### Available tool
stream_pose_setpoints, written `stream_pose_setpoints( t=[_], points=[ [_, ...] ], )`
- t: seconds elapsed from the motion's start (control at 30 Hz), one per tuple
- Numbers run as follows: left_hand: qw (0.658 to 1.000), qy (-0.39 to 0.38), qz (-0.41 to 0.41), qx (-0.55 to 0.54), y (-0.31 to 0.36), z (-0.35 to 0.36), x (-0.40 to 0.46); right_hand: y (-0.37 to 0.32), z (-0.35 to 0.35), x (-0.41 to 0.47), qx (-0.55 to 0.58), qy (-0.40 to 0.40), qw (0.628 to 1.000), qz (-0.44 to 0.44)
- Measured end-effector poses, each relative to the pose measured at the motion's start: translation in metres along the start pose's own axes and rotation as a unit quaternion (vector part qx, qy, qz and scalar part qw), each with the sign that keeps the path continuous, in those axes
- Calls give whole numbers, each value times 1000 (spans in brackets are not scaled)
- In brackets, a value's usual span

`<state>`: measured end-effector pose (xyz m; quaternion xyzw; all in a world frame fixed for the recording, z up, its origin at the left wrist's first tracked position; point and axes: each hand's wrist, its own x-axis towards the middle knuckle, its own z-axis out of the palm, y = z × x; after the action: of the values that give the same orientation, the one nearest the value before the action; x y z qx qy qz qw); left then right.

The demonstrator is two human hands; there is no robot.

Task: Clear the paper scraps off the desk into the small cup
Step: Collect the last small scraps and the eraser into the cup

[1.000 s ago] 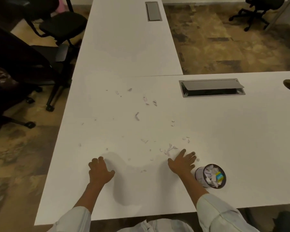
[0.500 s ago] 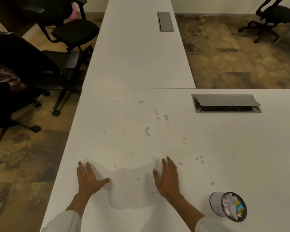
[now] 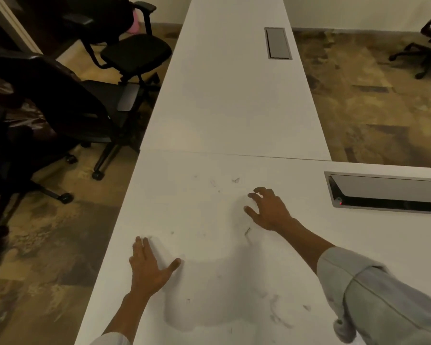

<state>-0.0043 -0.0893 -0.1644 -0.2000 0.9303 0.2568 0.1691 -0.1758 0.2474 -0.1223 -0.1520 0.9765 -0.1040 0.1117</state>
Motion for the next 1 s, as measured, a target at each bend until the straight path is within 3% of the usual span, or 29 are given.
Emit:
stream_pose_setpoints(
  t=[0.17, 0.43, 0.57, 0.77, 1.0],
  points=[
    [999, 27, 14, 43, 9, 20, 10, -69, 17, 87, -87, -40, 981, -169],
    [991, 45, 67, 103, 6, 5, 39, -114, 49, 175, -150, 1, 957, -250],
    [991, 19, 65, 112, 4, 8, 40, -77, 43, 171, -121, 8, 969, -217],
    [992, -8, 61, 106, 33, 24, 17, 6, 43, 112, -34, 94, 992, -80],
    [981, -50, 135, 132, 69, 46, -11, 13, 66, 38, 49, 168, 985, -1]
  ],
)
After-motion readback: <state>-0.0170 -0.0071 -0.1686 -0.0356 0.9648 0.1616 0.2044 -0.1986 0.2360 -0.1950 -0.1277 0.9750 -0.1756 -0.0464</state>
